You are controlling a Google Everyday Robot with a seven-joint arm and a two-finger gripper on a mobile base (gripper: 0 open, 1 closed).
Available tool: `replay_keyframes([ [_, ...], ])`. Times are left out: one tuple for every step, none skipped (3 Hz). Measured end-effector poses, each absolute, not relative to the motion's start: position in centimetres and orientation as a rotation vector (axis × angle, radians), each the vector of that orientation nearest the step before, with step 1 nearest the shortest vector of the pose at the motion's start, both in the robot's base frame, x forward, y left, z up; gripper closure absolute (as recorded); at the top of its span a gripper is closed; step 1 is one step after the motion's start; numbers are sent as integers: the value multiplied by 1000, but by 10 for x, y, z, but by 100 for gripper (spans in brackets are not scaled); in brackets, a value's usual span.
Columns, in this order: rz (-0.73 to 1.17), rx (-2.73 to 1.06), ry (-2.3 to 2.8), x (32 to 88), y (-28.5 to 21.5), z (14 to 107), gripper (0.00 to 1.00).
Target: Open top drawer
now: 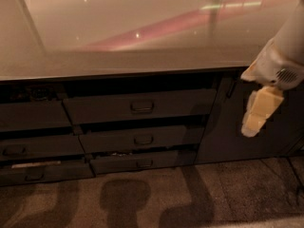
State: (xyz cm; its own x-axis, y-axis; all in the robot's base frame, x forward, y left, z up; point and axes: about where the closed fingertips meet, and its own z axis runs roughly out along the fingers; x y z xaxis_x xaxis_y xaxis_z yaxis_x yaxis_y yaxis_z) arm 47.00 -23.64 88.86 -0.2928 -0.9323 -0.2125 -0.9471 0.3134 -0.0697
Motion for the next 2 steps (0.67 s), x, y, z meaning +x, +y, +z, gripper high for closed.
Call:
replay_keyframes([
  [196,-1752,2404,484,-246,841,0],
  [207,-1753,2408,485,-246,835,0],
])
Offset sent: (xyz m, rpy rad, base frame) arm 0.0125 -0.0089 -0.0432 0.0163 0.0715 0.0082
